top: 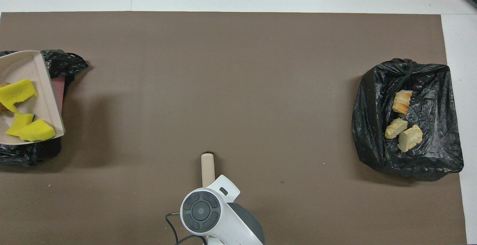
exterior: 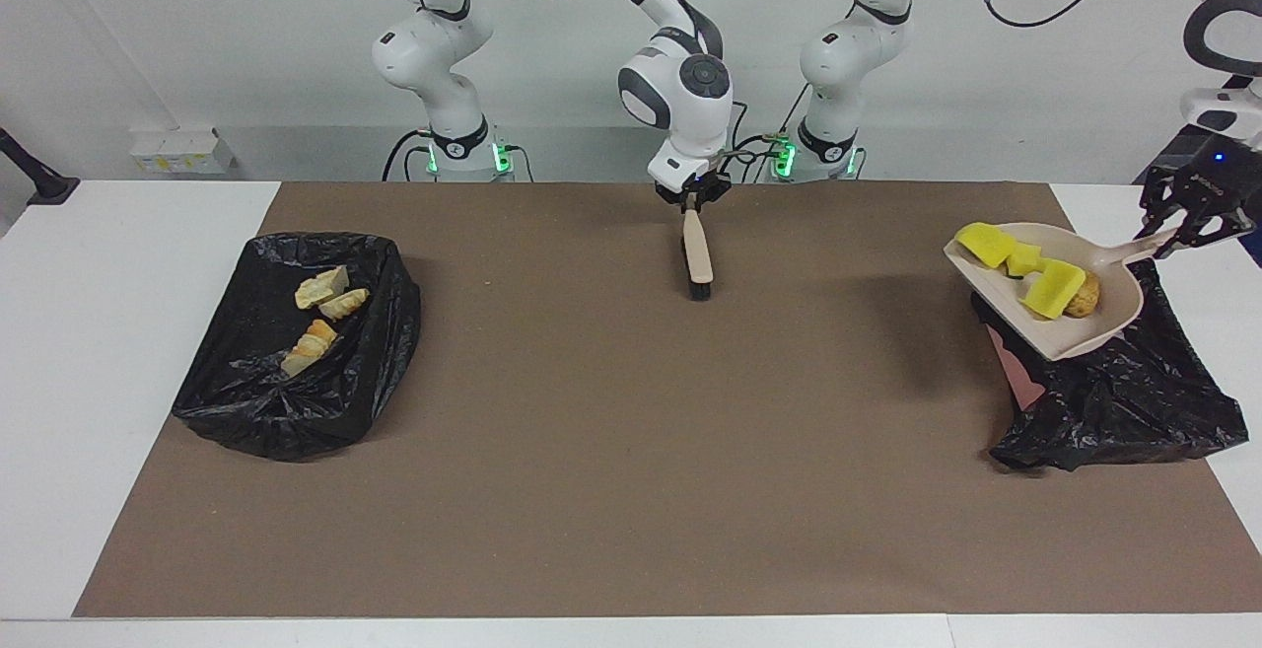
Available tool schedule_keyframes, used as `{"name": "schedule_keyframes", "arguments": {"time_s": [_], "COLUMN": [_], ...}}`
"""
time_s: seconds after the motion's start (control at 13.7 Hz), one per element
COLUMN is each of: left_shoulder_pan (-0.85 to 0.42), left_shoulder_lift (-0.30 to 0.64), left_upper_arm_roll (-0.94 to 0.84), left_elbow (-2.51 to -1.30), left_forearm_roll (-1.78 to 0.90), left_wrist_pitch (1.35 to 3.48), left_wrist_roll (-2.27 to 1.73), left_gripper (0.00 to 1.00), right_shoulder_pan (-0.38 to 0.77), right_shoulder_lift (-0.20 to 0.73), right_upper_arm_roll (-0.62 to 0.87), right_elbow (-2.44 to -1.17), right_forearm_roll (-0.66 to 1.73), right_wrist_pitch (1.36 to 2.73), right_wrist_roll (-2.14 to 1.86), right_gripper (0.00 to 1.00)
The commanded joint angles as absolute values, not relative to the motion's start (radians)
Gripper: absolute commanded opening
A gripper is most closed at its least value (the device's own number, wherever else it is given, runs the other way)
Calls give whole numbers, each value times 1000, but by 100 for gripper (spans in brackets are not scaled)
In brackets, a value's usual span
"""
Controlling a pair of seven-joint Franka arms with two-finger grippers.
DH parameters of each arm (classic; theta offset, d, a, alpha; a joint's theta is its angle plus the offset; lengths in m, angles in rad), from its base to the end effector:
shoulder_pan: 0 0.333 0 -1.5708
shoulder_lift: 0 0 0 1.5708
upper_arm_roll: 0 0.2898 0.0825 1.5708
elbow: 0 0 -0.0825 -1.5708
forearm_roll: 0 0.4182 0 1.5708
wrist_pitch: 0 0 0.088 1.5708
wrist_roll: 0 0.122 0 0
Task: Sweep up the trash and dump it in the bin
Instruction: 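Tip the dustpan with the left gripper to dump sponges into the bag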
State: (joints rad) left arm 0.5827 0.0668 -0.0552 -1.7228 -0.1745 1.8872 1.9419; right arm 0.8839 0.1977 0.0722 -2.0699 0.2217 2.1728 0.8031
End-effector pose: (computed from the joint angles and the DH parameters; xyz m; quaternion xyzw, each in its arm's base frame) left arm 0.5496 0.3032 0.4950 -0.7713 0.6287 -0.0971 0.0176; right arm 0.3301 0.4872 0.2675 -0.9943 -0.0088 0.1035 0.0243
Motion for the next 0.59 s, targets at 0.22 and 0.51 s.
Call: {"name": "schedule_keyframes", "arguments": {"time_s": [0.22, 0.51], "left_shoulder_pan": [637, 618], "left_shoulder_lift": [231, 313], "left_upper_arm_roll": [-64, -75], "left_elbow": [-1468, -1367], "left_forearm_roll": [-45, 145], "left_wrist_pitch": [1858, 1916], "left_wrist_roll": [1982, 2068], "left_gripper": [0, 0], "right_shoulder_pan": [864, 838], "right_shoulder_lift": [218, 199], "right_upper_arm_roll": [74, 67], "right_elbow": [-1990, -1913], "right_forearm_roll": [223, 215], "right_wrist_pitch": [2107, 2008], "right_wrist_roll": [822, 812], "right_gripper": [100, 100]}}
